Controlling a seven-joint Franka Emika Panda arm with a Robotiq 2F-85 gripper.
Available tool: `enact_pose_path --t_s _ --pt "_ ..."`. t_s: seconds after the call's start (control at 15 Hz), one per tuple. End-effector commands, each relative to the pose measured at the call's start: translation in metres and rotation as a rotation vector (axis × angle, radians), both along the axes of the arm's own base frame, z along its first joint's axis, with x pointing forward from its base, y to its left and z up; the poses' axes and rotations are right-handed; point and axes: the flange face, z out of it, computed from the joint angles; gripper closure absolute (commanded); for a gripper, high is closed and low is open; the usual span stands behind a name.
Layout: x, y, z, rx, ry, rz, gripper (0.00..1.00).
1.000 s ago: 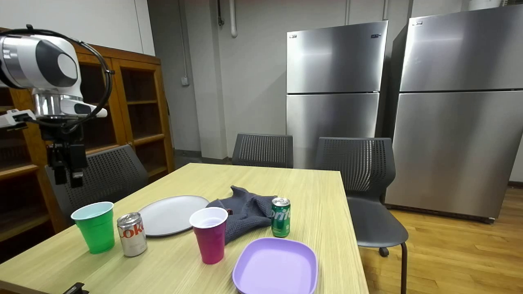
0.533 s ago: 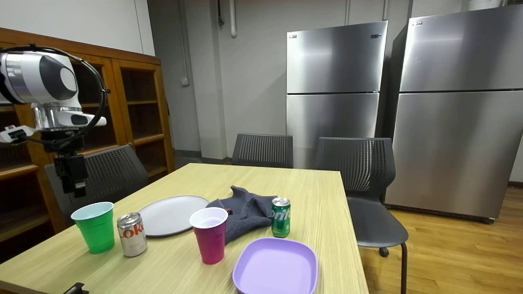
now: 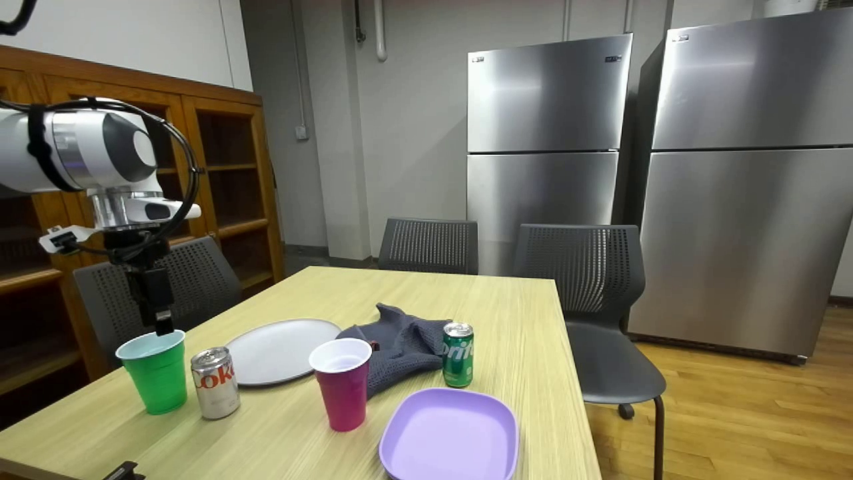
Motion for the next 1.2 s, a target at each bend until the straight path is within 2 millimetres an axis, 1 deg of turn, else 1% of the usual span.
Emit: enact_pose_path --t_s 0.0,0.47,1.13 --pt "-0.005 -0.005 -0.004 -0.018 -0.013 -0.031 0.0" --pt "-0.02 -0.013 -0.016 -0.038 0.019 -0.051 0.0" --pt "-0.035 -0.006 -0.029 -0.053 0.039 -0.066 0.0"
